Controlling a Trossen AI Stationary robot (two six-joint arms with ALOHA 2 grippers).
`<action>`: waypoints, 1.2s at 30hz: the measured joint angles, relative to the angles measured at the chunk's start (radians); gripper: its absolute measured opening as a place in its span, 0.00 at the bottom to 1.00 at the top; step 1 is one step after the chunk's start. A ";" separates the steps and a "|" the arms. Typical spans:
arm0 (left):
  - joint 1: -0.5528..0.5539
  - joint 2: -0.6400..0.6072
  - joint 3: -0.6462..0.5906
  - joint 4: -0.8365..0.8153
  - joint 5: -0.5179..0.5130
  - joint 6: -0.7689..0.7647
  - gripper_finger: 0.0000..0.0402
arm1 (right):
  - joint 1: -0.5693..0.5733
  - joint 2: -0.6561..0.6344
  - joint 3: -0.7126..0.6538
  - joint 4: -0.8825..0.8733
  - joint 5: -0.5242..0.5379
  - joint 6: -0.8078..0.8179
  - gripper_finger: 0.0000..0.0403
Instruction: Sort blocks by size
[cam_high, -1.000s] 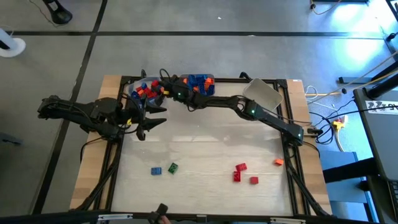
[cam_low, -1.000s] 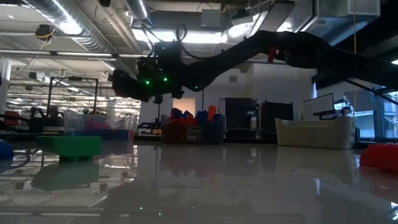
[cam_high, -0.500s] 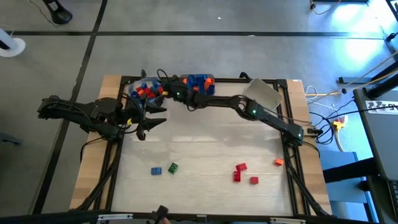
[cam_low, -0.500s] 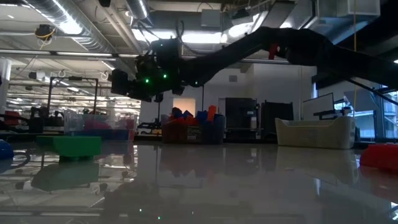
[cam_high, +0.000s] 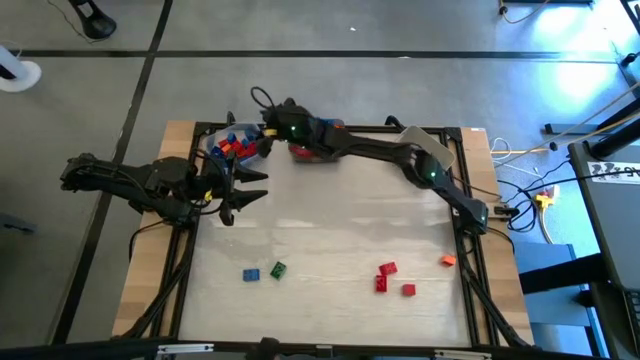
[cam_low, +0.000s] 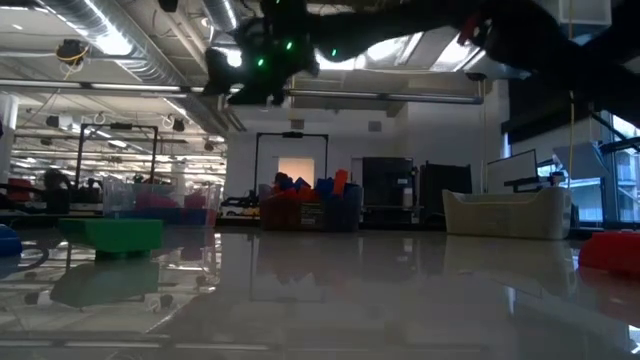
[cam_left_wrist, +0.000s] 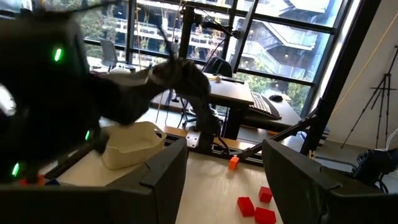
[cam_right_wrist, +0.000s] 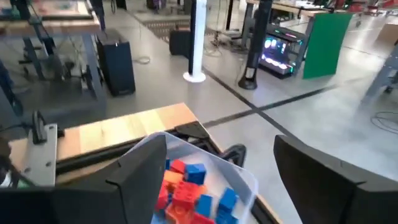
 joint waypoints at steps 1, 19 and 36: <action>0.000 0.000 0.000 0.000 0.000 -0.002 0.49 | 0.001 -0.016 0.000 -0.026 0.003 -0.008 0.73; 0.000 0.000 0.000 -0.036 0.000 -0.006 0.49 | 0.056 -0.343 0.001 -0.489 0.044 -0.103 0.73; -0.018 0.179 -0.001 -0.020 -0.001 -0.006 0.49 | 0.382 -0.562 0.001 -1.024 0.289 -0.070 0.73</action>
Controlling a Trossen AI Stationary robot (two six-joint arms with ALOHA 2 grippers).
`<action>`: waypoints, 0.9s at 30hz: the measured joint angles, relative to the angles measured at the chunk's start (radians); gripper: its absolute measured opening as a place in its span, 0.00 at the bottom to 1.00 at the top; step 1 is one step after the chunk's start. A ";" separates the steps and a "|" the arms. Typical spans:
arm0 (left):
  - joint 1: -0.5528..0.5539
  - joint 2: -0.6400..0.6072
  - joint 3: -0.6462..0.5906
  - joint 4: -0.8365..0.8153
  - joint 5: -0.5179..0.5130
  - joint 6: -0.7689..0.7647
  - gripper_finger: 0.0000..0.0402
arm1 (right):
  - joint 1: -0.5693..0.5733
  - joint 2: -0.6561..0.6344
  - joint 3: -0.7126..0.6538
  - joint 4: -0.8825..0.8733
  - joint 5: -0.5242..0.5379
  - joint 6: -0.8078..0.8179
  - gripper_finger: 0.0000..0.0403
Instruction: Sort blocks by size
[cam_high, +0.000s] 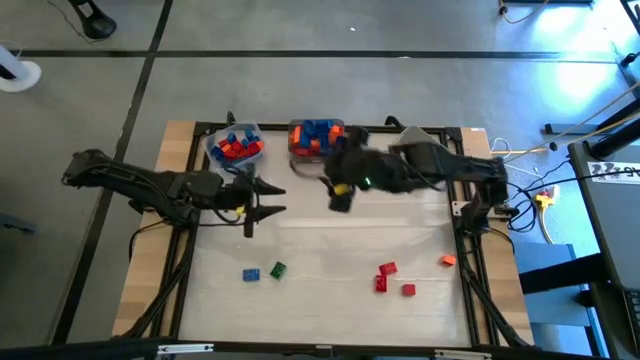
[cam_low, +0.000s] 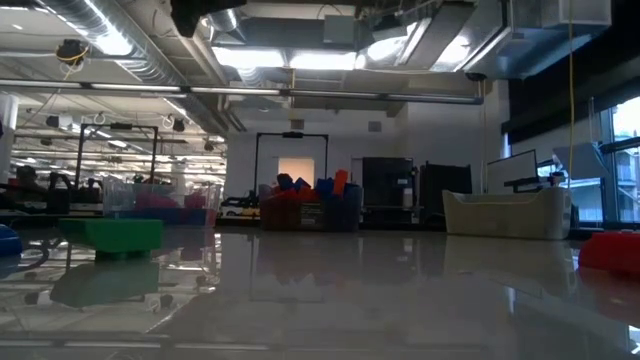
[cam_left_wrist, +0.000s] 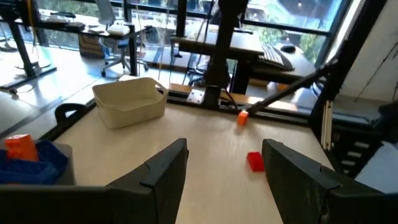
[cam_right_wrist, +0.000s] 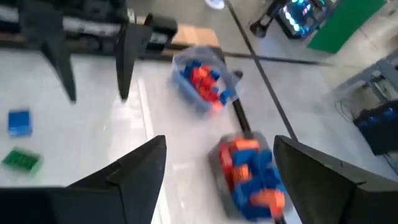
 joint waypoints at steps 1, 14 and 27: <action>-0.007 0.013 0.000 0.011 -0.001 0.006 0.49 | 0.026 -0.007 0.000 -0.037 0.022 0.027 0.73; -0.092 0.102 -0.129 0.321 0.001 0.048 0.49 | 0.472 -0.045 -0.001 -0.493 0.330 0.530 0.73; -0.092 0.117 -0.135 0.349 0.001 0.015 0.49 | 0.707 -0.099 -0.334 -0.486 0.241 0.914 0.73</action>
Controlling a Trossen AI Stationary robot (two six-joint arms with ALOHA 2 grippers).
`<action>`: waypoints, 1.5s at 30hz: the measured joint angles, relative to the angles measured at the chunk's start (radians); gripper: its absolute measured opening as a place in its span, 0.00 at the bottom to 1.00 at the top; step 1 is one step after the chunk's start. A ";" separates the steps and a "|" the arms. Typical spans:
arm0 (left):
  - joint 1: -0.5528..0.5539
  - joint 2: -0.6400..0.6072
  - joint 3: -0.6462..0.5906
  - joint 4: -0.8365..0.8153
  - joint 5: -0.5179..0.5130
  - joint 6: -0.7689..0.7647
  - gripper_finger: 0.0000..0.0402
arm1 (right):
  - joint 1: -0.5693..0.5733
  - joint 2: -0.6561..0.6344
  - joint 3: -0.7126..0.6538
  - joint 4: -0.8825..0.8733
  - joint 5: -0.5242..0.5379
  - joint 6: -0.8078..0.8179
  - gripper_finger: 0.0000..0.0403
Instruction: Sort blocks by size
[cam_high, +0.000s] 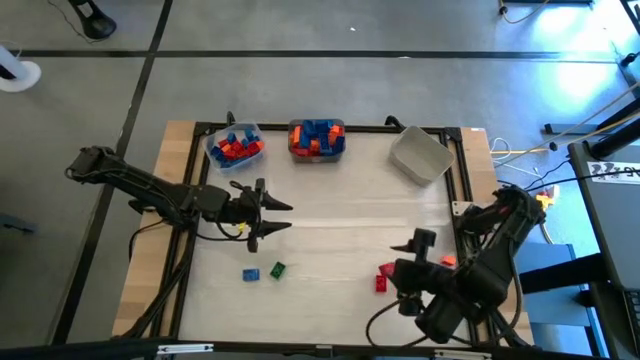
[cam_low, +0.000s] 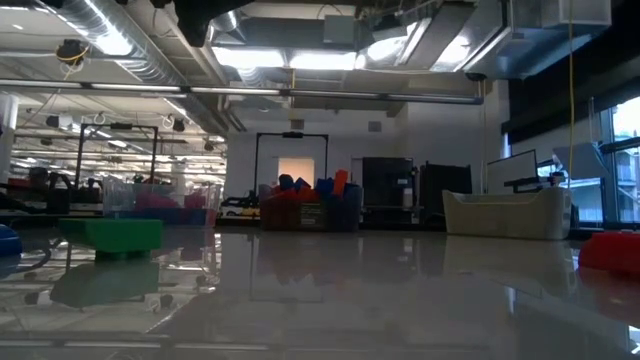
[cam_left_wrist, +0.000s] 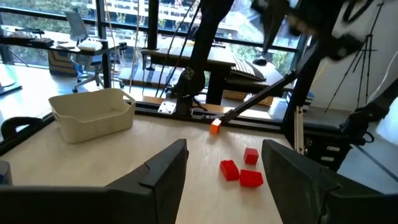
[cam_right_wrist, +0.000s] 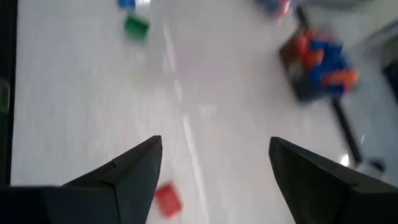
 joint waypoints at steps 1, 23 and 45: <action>0.000 0.000 0.000 0.002 0.000 0.000 0.49 | 0.006 -0.009 -0.036 -0.002 -0.023 0.032 0.73; 0.000 0.000 0.000 0.010 0.000 0.018 0.49 | 0.016 -0.238 -0.862 0.078 -0.665 0.387 0.73; 0.001 0.000 0.000 0.009 0.000 0.034 0.49 | 0.016 -0.237 -1.121 0.302 -0.854 0.350 0.73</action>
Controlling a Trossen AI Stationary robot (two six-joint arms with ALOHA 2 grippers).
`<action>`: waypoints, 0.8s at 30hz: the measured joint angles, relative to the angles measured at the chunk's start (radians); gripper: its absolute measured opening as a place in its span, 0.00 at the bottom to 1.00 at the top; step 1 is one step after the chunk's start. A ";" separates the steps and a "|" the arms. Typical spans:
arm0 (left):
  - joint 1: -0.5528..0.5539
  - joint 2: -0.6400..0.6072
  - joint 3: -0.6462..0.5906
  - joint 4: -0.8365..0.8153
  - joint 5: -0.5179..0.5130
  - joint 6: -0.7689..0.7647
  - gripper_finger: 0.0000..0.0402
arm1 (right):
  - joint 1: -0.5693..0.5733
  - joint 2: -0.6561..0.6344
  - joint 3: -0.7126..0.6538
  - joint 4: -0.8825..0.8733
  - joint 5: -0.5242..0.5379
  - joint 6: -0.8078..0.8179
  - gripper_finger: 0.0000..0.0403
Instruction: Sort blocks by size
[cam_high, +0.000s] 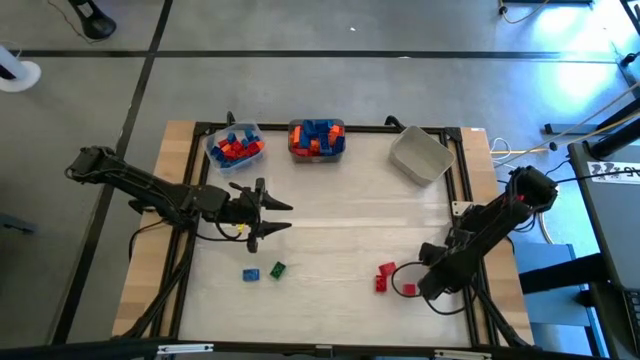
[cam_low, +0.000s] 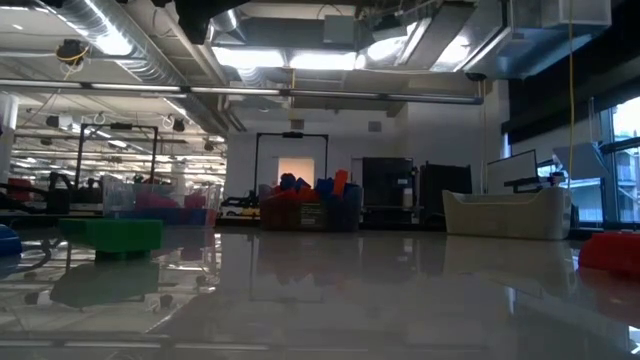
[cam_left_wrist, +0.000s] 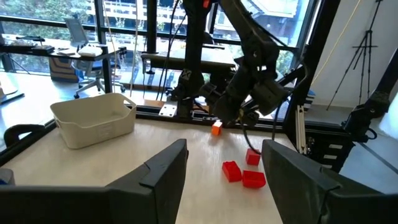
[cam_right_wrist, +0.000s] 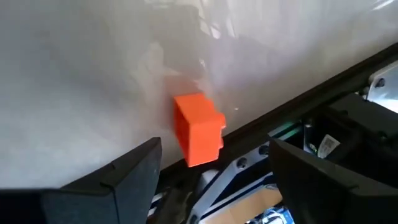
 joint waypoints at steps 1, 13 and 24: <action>0.000 0.000 0.000 0.000 0.000 0.000 0.49 | 0.000 0.000 -0.015 0.007 -0.006 -0.001 0.73; 0.000 0.000 0.000 -0.002 0.000 0.000 0.49 | -0.001 -0.002 -0.156 0.208 -0.052 -0.019 0.50; 0.000 0.000 0.000 0.000 0.000 0.000 0.49 | -0.001 0.002 -0.054 0.105 -0.053 -0.099 0.22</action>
